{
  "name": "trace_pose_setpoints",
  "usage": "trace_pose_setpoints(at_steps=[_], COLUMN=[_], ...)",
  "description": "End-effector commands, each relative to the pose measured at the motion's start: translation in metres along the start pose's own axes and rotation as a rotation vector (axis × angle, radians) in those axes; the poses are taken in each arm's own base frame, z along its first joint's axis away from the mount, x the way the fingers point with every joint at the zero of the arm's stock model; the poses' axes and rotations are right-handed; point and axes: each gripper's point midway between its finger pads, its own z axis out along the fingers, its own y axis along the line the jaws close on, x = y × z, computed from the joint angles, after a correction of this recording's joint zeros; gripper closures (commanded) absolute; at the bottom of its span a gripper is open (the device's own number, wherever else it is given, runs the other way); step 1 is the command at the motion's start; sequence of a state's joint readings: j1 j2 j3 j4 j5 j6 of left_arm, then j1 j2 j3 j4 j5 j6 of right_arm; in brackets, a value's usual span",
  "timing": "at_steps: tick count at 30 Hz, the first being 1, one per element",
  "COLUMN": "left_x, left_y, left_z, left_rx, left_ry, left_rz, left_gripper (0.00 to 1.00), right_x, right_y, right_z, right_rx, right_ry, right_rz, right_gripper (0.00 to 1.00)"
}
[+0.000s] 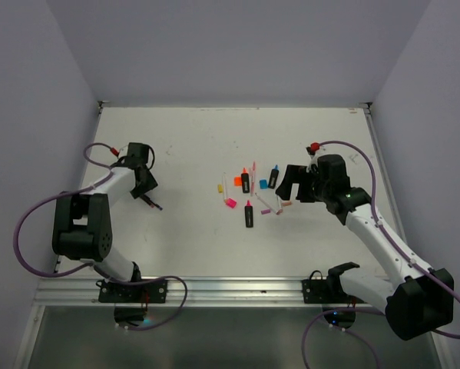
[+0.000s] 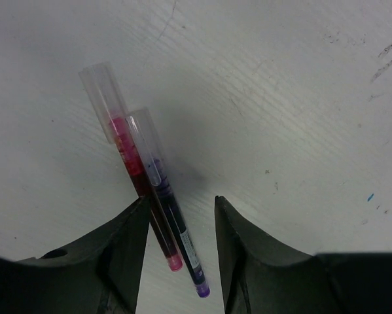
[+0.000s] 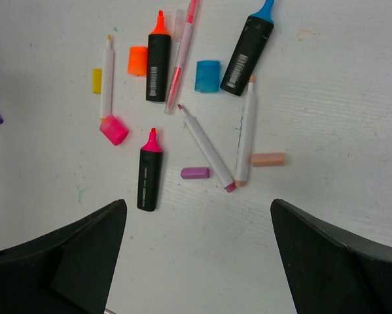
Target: Open the pen caps
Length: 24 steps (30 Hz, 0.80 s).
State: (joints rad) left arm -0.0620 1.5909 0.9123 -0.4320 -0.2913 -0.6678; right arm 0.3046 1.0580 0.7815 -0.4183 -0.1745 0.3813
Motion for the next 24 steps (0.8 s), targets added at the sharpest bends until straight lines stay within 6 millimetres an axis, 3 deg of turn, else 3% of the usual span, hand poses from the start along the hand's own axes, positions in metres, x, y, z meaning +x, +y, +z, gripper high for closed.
trace_pose_setpoints(at_steps=[1, 13, 17, 20, 24], left_x=[-0.019, -0.005, 0.008, 0.021, 0.042], left_y=[-0.004, -0.014, -0.019, -0.024, -0.04], left_z=[0.0, 0.016, 0.021, 0.022, 0.019], left_rx=[0.012, 0.041, 0.071, 0.101, 0.152], left_ry=[-0.037, 0.034, 0.085, 0.121, 0.156], left_rz=[-0.004, 0.011, 0.016, 0.018, 0.049], left_gripper=[0.53, 0.6, 0.6, 0.69, 0.87], right_x=[-0.008, -0.009, -0.007, -0.009, -0.014], right_y=[0.004, 0.004, 0.005, 0.009, 0.019], right_z=[-0.004, 0.0, 0.001, 0.001, 0.001], right_rx=[-0.019, -0.022, -0.026, -0.048, -0.106], right_ry=[-0.038, -0.031, -0.026, -0.031, -0.041], right_rz=[-0.002, 0.002, 0.006, 0.003, -0.021], right_gripper=[0.04, 0.04, 0.04, 0.04, 0.05])
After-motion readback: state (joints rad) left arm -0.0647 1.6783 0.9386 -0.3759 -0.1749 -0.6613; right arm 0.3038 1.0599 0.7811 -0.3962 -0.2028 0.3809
